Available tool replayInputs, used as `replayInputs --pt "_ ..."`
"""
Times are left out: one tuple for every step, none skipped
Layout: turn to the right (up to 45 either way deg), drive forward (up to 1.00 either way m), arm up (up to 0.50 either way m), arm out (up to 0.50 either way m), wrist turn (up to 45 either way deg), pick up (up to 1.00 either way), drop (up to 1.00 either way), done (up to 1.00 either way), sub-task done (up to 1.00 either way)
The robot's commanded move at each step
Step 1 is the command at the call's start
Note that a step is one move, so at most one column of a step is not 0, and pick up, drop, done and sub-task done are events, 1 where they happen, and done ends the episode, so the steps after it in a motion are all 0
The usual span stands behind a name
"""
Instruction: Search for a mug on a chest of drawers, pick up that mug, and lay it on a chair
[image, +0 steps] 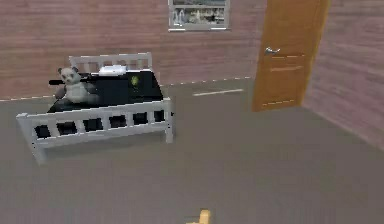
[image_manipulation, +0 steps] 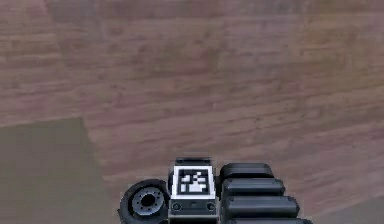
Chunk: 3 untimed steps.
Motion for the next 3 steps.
replayInputs --pt "-9.0 0.0 0.0 0.0 0.0 0.0 0.0 0.0 0.0" --pt "0.0 0.3 0.0 0.0 0.0 0.0 0.0 0.0 0.0" --pt "24.0 0.0 0.0 0.0 0.0 0.0 0.0 0.0 0.0"
